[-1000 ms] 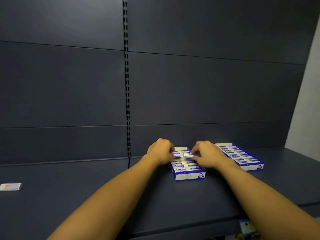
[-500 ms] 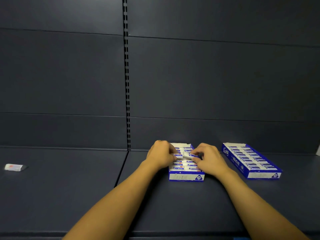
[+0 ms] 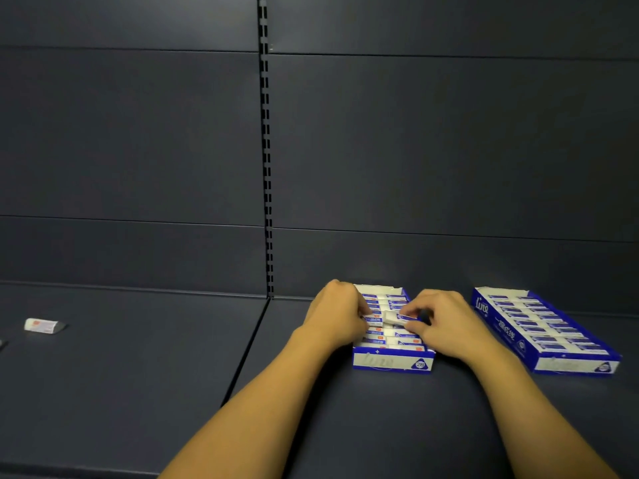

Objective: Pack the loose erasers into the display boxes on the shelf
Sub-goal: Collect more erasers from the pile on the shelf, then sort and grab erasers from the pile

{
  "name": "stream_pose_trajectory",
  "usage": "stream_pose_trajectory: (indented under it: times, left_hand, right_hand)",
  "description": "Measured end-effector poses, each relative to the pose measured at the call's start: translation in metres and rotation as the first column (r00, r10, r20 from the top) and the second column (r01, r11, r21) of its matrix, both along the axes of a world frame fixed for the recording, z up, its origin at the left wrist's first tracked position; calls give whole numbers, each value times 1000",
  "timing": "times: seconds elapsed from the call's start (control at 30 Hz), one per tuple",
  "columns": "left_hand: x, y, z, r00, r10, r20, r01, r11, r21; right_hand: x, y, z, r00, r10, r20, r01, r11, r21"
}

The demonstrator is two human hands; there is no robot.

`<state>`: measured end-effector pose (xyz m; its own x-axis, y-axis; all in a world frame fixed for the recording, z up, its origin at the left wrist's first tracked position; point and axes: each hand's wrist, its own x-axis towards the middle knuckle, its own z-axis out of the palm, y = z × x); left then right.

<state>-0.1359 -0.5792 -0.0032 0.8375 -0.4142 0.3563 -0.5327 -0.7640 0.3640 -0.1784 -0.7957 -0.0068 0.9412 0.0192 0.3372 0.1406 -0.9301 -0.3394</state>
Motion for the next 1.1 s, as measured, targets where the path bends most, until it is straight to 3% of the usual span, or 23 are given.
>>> stream_pose_trajectory:
  times: [0.13,0.37,1.1]
  left_hand:
    - [-1,0,-1,998,28,54,-29,999,31]
    - [-3,-3,-1,996,-13,84,6,996,86]
    - [1,-3,-10,996,-19,82,20,1000,-17]
  right_hand:
    - [-4,5,4,1000,-22,-6,21,996,-84]
    - [-9,6,5,1000,-17,8,17,997,-75]
    - [-1,9,2,998,-57,-36,55,998,-40]
